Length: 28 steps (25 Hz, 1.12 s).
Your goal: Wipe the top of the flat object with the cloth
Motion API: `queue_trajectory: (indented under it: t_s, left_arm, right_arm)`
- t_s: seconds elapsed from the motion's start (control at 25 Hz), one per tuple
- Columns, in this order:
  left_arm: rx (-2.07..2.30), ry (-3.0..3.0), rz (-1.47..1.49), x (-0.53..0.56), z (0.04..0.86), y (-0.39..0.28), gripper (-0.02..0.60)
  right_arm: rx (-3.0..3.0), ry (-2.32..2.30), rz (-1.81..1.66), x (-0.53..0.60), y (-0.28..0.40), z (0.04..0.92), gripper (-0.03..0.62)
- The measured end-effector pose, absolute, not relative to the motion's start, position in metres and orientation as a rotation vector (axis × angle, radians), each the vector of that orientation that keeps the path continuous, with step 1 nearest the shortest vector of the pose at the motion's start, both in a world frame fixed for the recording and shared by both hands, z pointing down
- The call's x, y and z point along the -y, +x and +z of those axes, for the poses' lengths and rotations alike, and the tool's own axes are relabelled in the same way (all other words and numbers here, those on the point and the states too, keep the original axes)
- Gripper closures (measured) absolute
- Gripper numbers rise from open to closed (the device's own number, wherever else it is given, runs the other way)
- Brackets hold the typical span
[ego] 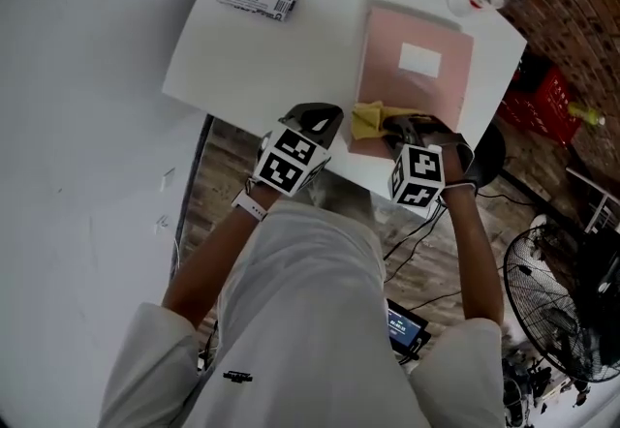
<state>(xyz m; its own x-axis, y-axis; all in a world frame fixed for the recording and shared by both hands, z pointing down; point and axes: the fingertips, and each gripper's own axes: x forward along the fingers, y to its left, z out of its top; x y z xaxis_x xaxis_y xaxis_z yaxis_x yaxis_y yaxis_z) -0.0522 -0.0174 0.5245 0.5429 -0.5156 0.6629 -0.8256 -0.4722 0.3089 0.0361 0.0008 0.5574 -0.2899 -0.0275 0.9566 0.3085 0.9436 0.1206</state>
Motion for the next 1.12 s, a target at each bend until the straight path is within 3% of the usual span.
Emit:
queue_trajectory:
  t_s: [1.12]
  left_arm:
    - [1.004, 2.247, 0.710, -0.008, 0.501, -0.017, 0.571]
  right_arm:
    - [2.016, -0.132, -0.084, -0.124, 0.059, 0.537, 0.540]
